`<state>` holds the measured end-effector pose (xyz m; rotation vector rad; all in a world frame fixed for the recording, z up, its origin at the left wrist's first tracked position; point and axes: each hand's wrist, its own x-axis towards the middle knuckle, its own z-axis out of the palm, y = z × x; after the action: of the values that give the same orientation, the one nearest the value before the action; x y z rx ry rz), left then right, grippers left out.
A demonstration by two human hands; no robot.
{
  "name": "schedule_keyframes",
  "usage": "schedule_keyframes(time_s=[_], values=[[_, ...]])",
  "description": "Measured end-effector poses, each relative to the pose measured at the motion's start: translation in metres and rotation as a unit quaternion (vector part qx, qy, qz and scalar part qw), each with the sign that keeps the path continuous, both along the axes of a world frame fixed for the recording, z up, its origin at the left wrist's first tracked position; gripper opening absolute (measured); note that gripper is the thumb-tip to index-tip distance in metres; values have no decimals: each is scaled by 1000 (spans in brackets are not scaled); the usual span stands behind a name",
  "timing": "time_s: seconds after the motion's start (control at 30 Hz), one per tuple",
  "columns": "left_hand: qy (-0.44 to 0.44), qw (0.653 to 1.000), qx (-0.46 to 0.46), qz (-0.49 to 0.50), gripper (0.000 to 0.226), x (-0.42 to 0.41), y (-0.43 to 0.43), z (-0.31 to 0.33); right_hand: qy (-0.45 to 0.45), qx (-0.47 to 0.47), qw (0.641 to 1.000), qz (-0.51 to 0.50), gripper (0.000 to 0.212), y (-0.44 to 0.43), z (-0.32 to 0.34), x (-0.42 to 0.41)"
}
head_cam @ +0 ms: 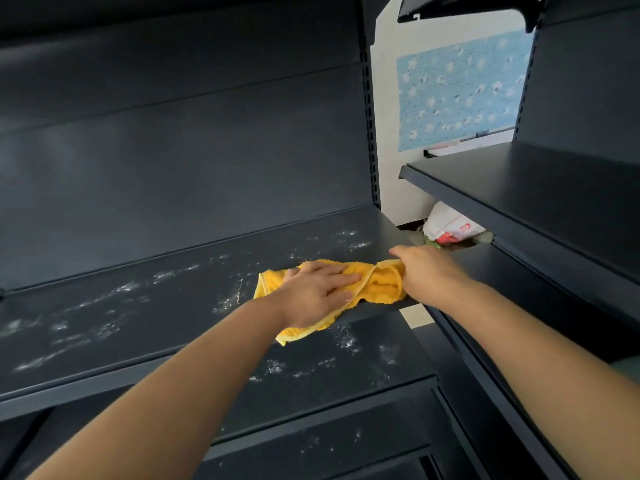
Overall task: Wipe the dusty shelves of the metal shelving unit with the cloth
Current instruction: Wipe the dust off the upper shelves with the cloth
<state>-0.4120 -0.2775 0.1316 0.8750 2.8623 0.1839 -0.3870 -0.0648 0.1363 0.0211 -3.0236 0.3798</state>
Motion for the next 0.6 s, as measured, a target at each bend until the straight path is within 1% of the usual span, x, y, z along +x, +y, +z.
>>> schedule_keyframes(time_s=[0.07,0.1,0.2,0.3,0.37,0.4,0.47,0.53,0.6], values=[[-16,999,38,3,44,-8,6,-3,6,-35,999,-16,57,1,2,-2],[-28,998,54,10,44,-14,8,-4,13,-53,998,-20,60,1,4,-2],[-30,997,62,39,45,-36,16,-7,27,-68,997,-13,53,3,4,-1],[1,994,54,99,45,-57,34,-7,16,-23,1000,0,38,3,1,0],[19,990,55,130,42,-66,46,-6,9,13,1000,14,36,2,-1,0],[20,991,58,123,41,-68,49,-6,11,23,999,19,36,2,-2,-1],[-3,995,69,73,43,-73,49,-9,21,28,999,21,35,2,-3,-3],[-30,998,54,33,43,-82,47,-7,31,19,999,14,35,1,-5,-7],[-44,998,32,32,43,-94,51,-5,44,16,999,13,34,0,-6,-12]])
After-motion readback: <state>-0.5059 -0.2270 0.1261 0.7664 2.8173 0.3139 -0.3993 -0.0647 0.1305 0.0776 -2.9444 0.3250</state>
